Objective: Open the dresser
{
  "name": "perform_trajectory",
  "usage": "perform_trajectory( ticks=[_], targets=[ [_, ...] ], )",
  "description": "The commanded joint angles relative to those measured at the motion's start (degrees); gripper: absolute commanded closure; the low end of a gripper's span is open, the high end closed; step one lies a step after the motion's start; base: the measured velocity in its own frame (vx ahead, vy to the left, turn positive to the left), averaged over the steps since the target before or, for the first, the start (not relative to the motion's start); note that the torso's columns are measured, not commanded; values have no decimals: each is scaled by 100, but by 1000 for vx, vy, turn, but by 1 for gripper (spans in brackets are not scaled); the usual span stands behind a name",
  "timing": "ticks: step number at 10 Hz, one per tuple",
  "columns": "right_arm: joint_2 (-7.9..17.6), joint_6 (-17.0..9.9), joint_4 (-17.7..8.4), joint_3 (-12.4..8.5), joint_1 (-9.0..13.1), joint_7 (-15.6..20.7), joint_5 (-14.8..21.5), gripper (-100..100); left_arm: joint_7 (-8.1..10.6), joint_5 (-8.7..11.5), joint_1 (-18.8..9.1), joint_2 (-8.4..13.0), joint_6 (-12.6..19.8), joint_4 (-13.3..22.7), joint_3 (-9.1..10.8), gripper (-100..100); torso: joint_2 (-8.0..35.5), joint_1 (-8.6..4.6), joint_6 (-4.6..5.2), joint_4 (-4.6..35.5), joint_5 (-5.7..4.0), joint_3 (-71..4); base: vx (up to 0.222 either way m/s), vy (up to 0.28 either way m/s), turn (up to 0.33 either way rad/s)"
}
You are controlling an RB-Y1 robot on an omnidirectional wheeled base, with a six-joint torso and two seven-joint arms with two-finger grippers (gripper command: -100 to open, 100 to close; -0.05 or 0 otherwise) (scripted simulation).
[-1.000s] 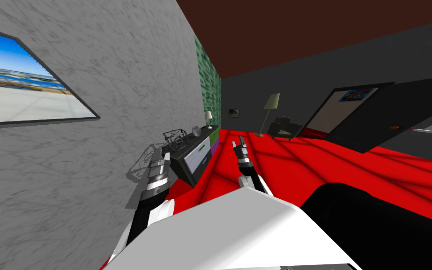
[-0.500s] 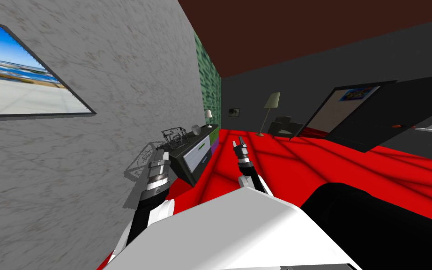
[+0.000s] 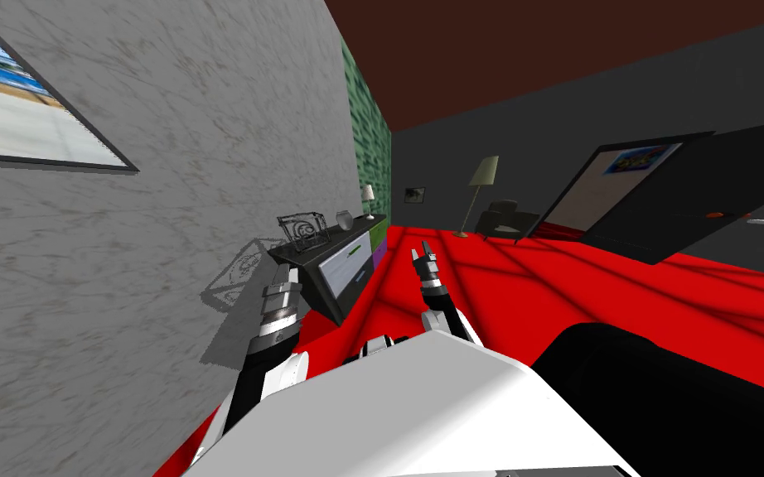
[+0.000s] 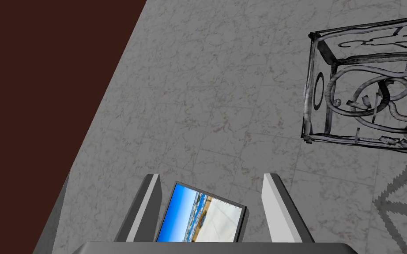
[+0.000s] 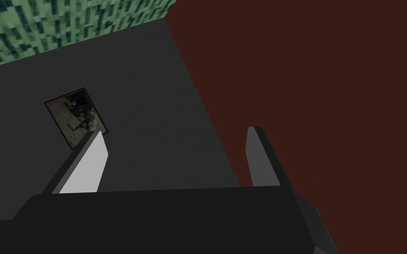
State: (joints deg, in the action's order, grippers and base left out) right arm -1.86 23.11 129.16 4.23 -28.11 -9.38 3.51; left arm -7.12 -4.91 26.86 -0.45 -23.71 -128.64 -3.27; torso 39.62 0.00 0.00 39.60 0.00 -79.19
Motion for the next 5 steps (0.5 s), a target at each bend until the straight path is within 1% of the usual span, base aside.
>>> perform_trajectory(
  ticks=[1, 4, 5],
  targets=[
    [0, -1, -2, 0, -1, 0, 0, 0, 23, 38, -14, 276, 24, 67, 43, -100, 188, -3, 0, 188, -1, -397, 45, -34, 35],
    [0, -1, -3, 0, -2, 0, 0, 0, 75, 126, -46, 593, 80, 219, 140, -100, 250, -6, 0, 262, -2, -546, 88, -56, 51],
    [0, -1, -3, 0, -2, 0, 0, 0, 122, 205, -74, 750, 129, 350, 229, -100, 257, -6, 0, 265, -1, -544, 151, -119, 106]
  ],
)
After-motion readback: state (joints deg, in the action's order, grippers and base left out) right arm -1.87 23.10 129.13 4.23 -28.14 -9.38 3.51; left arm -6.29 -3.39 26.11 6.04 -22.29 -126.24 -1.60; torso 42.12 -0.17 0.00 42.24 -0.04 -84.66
